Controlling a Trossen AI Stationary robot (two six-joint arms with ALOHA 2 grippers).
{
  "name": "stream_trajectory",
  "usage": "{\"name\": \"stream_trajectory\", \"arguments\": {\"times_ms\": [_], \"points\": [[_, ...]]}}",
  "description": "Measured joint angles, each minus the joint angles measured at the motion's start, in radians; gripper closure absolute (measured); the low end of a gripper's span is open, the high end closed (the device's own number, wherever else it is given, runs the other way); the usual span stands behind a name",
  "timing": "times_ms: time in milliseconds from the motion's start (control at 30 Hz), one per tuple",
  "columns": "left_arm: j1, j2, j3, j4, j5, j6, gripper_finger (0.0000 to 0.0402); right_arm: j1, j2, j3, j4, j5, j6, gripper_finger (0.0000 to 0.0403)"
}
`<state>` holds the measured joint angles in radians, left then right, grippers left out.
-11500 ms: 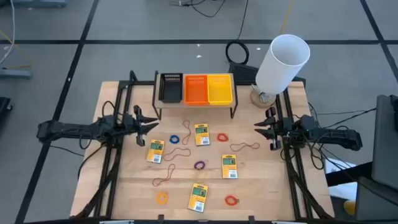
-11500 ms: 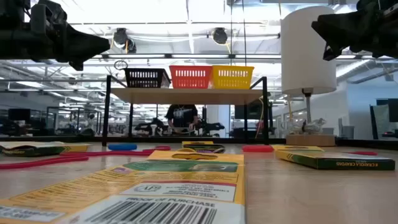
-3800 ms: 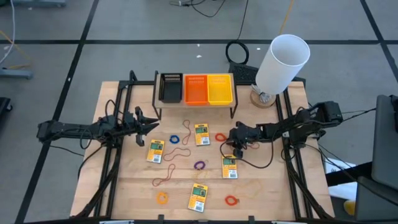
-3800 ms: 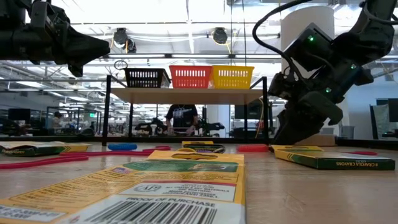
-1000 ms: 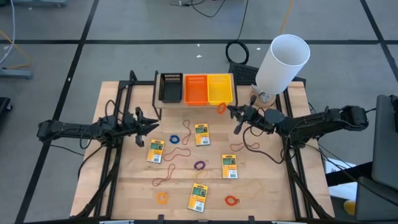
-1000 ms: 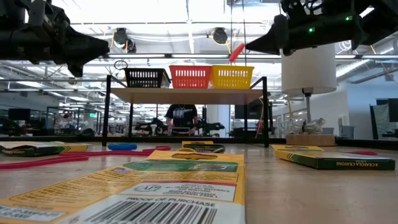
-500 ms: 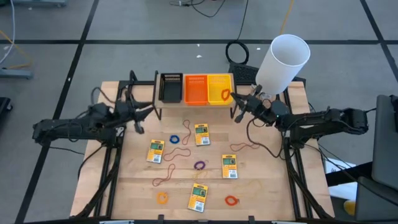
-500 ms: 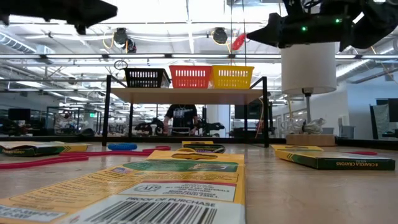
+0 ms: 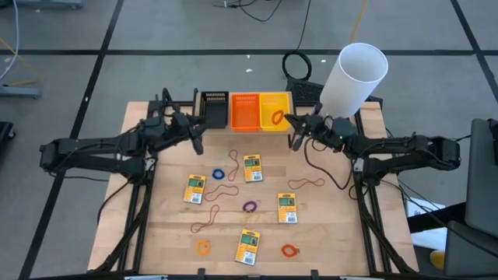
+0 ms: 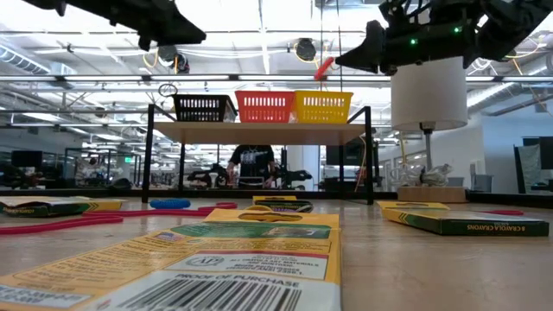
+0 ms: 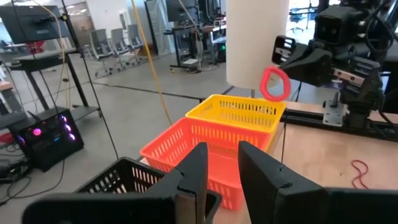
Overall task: Pick & Place Office Desk Supplies
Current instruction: Put the orange spring keychain into the yellow bin on the shelf
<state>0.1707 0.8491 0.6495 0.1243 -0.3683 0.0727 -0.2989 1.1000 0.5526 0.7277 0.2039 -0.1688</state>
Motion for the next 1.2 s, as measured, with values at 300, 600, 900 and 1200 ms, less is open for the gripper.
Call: {"name": "stream_trajectory", "arguments": {"times_ms": [300,600,900,1200], "points": [[-0.001,0.012,0.013,-0.001,-0.001,0.021,0.0321,-0.003,0.024,0.103,-0.167,0.002,0.000,0.0403],[-0.001,0.006,0.014,-0.001,-0.004,0.082,0.0321,-0.015,0.142,0.243,-0.265,0.089,-0.043,0.0403],[0.011,0.006,0.014,0.010,-0.078,0.139,0.0321,-0.072,0.237,0.327,-0.319,0.135,-0.037,0.0403],[0.027,0.006,0.013,0.011,-0.087,0.140,0.0321,-0.079,0.240,0.327,-0.324,0.135,-0.039,0.0390]]}}
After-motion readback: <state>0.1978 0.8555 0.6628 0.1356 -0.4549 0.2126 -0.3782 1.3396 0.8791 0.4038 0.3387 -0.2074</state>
